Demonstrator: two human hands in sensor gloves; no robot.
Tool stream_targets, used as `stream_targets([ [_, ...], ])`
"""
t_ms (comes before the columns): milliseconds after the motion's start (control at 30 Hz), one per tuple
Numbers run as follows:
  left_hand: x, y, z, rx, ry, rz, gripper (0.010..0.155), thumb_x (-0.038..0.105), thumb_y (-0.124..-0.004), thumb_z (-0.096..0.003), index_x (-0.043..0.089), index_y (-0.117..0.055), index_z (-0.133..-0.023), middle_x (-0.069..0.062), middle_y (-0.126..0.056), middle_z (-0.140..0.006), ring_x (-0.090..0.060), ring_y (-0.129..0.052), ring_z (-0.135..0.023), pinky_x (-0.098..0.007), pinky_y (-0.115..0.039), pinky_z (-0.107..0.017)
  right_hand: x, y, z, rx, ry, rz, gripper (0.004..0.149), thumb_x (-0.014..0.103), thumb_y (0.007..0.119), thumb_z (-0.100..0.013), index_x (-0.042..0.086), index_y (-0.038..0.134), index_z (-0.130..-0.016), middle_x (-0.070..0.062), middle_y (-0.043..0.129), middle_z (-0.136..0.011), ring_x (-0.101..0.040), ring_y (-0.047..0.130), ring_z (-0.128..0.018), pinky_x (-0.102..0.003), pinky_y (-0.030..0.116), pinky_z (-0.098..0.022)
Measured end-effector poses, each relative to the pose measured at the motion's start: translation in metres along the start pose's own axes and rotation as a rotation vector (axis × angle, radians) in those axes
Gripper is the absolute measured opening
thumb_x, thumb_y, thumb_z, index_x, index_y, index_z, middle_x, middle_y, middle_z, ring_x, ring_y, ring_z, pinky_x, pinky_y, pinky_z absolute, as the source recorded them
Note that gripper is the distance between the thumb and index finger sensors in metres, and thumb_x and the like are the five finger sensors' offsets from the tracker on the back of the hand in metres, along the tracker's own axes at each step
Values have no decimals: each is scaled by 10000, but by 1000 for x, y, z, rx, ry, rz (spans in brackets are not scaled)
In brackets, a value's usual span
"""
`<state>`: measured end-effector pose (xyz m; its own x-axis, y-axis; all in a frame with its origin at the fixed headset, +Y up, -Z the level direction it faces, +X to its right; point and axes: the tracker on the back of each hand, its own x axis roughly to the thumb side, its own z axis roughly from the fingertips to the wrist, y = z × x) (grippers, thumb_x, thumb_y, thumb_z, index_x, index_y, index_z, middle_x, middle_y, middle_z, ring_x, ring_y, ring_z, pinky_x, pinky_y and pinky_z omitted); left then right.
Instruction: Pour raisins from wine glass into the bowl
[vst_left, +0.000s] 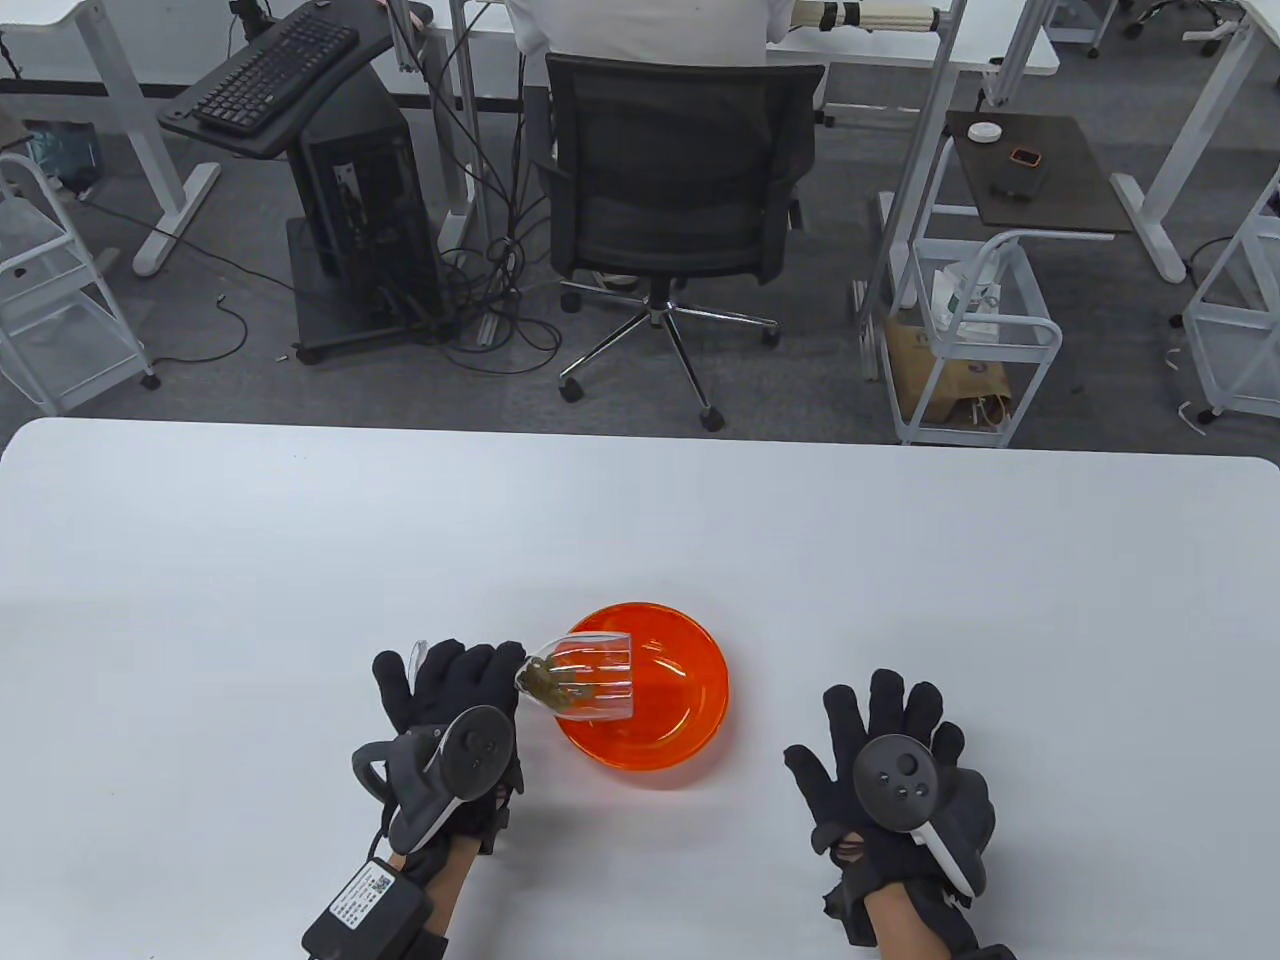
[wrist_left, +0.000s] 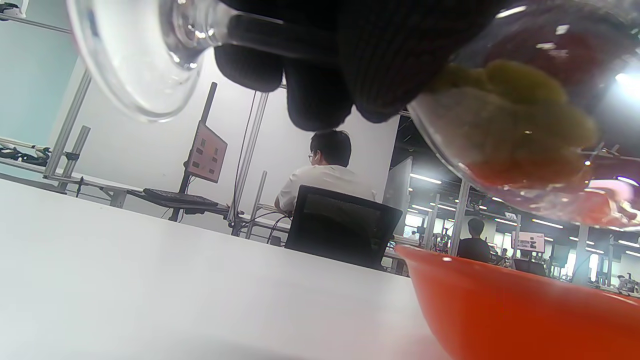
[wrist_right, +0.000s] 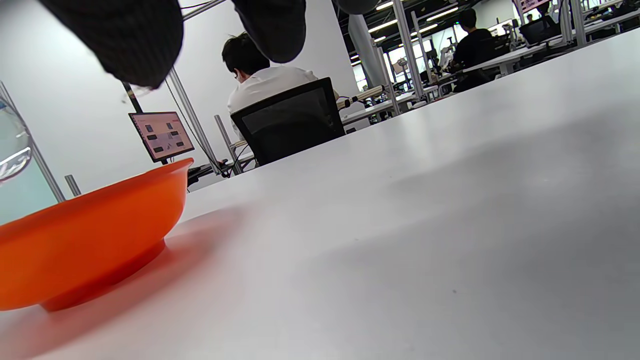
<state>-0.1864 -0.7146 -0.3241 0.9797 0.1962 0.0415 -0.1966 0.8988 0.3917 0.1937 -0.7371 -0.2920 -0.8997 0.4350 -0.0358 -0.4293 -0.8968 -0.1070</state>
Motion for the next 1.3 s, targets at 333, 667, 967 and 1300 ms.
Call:
stream_targets([
  [333, 5, 2, 2, 14, -31, -52, 486, 293, -872, -444, 340, -842, -927, -4, -911, -940, -296, -699, -977, -627, -162, -718, 1, 1, 0, 2, -2, 3, 726, 537, 757, -510, 169, 516, -1088, -248, 198, -1183, -575, 30, -989, -703, 40, -670],
  [667, 12, 3, 4, 24, -61, -88, 485, 291, -872, -445, 342, -842, -926, -6, -909, -943, -294, -695, -980, -625, -161, -719, 1, 1, 0, 6, -4, 5, 725, 538, 756, -509, 168, 521, -1086, -248, 199, -1183, -574, 23, -989, -703, 38, -669],
  [967, 18, 5, 5, 36, -92, -128, 484, 290, -873, -444, 343, -846, -924, -5, -910, -942, -295, -695, -980, -625, -159, -719, 2, 2, 0, 9, -4, 11, 723, 538, 756, -510, 170, 521, -1087, -250, 197, -1182, -575, 25, -987, -702, 36, -668],
  [1300, 27, 6, 7, 53, -128, -168, 483, 288, -874, -444, 341, -848, -924, -6, -909, -943, -293, -693, -981, -624, -158, -719, 2, 2, 0, 12, -5, 13, 724, 538, 756, -510, 171, 520, -1088, -249, 195, -1183, -575, 22, -986, -702, 33, -667],
])
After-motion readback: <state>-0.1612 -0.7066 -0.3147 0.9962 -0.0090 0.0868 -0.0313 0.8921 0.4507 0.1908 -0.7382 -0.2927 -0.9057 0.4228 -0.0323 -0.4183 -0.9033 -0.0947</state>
